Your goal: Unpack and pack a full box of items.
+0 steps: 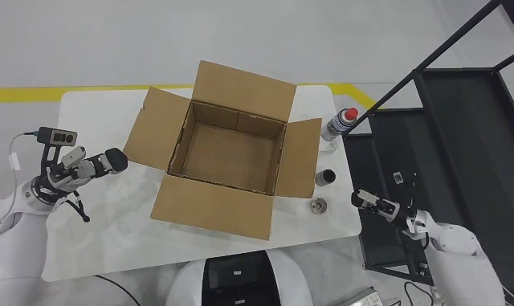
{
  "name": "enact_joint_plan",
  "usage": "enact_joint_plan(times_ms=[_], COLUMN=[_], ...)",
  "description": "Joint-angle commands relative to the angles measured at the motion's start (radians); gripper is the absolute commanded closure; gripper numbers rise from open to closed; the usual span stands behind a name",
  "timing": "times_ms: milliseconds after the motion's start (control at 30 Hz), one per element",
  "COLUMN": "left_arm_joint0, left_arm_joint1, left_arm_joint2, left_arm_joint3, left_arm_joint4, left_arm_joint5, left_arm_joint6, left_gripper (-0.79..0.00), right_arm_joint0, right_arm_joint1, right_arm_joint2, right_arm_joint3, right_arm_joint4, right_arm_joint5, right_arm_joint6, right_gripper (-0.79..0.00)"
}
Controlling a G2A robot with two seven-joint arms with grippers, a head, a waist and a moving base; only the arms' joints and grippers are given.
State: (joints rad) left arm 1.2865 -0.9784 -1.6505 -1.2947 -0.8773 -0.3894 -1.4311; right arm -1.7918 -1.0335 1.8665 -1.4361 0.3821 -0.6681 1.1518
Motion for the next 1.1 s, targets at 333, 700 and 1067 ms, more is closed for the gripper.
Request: enact_joint_plan(times_ms=[333,700,1067], left_arm_joint0=[0.0,0.0,0.0], left_arm_joint1=[0.0,0.0,0.0], left_arm_joint2=[0.0,0.0,0.0], left_arm_joint3=[0.0,0.0,0.0], left_arm_joint4=[0.0,0.0,0.0], left_arm_joint5=[0.0,0.0,0.0], left_arm_joint6=[0.0,0.0,0.0], left_gripper=[-0.785,-0.785,-0.785], right_arm_joint0=[-0.156,-0.166,-0.141], right_arm_joint1=[-0.006,-0.024,-0.046], right_arm_joint2=[0.106,0.02,-0.204], right_arm_joint3=[-0.354,-0.481,-0.38], right_arm_joint4=[-0.18,-1.029,-1.649], right_arm_joint5=[-0.056,-0.056,0.043], right_arm_joint6=[-0.235,-0.505,-0.935], right_gripper=[-0.785,-0.785,-0.785])
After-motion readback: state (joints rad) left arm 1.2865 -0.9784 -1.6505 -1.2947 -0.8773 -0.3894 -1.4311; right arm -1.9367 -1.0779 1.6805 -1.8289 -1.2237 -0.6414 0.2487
